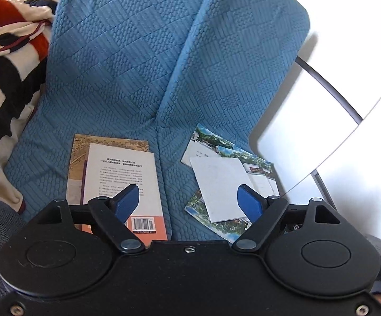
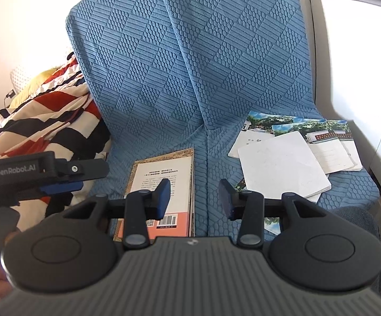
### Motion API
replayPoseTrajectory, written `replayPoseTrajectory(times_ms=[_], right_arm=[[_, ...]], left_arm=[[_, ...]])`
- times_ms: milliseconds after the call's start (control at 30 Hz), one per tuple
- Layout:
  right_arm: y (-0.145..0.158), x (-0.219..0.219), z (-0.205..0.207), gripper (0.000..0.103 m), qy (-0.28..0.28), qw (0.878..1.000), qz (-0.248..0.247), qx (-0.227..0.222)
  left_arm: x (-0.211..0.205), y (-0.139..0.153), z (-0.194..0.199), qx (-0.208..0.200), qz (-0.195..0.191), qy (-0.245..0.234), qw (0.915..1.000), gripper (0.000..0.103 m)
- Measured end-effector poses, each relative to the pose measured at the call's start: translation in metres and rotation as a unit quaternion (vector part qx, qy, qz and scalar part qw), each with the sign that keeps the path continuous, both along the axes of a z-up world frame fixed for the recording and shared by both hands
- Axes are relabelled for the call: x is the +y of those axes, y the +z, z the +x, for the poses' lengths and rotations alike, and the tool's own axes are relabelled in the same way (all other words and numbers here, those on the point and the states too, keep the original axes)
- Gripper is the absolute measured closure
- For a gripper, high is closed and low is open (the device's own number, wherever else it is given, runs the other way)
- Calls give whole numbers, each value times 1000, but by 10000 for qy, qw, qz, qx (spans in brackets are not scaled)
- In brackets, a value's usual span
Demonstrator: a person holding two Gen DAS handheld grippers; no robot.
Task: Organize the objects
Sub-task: 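Withdraw both grippers up from the book stack toward the postcards, then lower both open grippers toward the white card lying on the postcards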
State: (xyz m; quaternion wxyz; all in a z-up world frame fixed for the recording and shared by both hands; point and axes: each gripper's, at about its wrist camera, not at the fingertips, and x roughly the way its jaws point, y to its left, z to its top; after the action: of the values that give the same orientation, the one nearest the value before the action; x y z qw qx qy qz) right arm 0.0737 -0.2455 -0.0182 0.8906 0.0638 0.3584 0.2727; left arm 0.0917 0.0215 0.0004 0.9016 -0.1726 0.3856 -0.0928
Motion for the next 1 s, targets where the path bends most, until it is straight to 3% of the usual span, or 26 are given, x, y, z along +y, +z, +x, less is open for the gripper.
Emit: replayPoseTrajectory(times_ms=[433, 533, 600, 633, 1000], right_arm=[[-1, -18, 6, 56, -181, 9997, -190, 19], [-2, -24, 9, 47, -245, 9995, -202, 19], [-3, -29, 10, 22, -301, 9994, -176, 0], [-3, -33, 11, 17, -322, 9994, -103, -5], [-8, -63, 18, 16, -696, 9974, -159, 28]], left_arm=[[-27, 1, 9, 3, 69, -208, 9998, 14], [-31, -1, 11, 40, 56, -215, 9997, 6], [-34, -1, 12, 30, 65, -226, 9997, 3], [-36, -2, 13, 25, 63, -242, 9997, 1], [-70, -11, 19, 87, 151, -421, 9990, 1]])
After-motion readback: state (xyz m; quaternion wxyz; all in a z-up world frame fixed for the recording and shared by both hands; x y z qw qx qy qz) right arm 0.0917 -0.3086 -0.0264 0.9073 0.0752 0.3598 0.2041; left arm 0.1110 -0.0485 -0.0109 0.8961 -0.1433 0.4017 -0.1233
